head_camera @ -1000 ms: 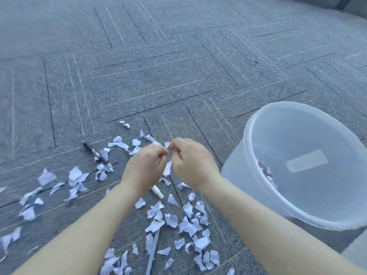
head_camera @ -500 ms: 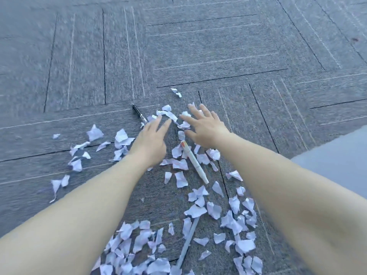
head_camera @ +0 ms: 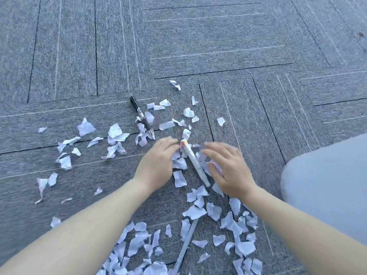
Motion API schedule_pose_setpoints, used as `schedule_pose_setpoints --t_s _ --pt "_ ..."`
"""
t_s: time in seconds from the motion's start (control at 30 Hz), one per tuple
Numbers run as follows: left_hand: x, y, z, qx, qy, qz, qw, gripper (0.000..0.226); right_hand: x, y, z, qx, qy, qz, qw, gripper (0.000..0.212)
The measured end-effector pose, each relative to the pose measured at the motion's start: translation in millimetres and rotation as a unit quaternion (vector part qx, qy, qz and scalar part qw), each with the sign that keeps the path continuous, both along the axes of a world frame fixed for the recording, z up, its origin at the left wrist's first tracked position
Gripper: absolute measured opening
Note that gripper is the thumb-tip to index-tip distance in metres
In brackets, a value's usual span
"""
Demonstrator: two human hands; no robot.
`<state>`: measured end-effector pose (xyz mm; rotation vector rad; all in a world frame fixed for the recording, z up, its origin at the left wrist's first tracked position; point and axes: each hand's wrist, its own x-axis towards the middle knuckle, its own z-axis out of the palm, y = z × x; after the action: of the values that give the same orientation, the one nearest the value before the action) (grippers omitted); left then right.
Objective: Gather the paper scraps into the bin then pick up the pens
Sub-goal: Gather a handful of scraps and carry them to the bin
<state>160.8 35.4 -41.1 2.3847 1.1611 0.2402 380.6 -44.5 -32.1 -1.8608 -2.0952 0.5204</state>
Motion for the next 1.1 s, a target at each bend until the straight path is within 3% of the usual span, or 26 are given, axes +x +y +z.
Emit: schedule_pose_setpoints --t_s 0.1,0.2,0.3,0.5,0.63,0.73,0.87,0.97,1.1 --pt "-6 -16 -3 0.016 -0.049 0.029 0.998 0.04 7 40 -2 -0.041 -0.027 -0.073 0.996 0.047" --pt "3 -8 -4 -0.027 0.029 0.069 0.997 0.055 10 63 -12 -0.111 -0.064 -0.015 0.992 0.051" --pt "6 -25 -8 -0.063 0.062 -0.006 0.996 0.058 9 22 -15 -0.101 -0.014 0.061 0.993 0.049" --pt "-26 -99 -9 -0.081 -0.065 -0.072 0.992 0.037 7 -73 -5 -0.125 0.035 0.12 0.984 0.046" --pt "-56 -125 -6 -0.044 -0.068 -0.079 0.994 0.033 18 -104 3 -0.088 0.025 0.104 0.99 0.052" --pt "-77 -132 -6 -0.022 0.023 -0.064 0.997 0.053 28 -127 -4 -0.092 -0.05 0.081 0.991 0.078" --pt "-74 -142 -9 -0.018 0.107 -0.12 0.987 0.086 17 -149 -17 -0.125 -0.131 0.15 0.972 0.109" --pt "-49 -141 -8 -0.031 0.106 -0.124 0.986 0.09 4 -145 -23 -0.113 -0.17 0.19 0.96 0.108" --pt "-7 -130 -8 -0.055 0.093 -0.095 0.99 0.1 -13 -116 -28 -0.064 -0.126 0.135 0.981 0.094"
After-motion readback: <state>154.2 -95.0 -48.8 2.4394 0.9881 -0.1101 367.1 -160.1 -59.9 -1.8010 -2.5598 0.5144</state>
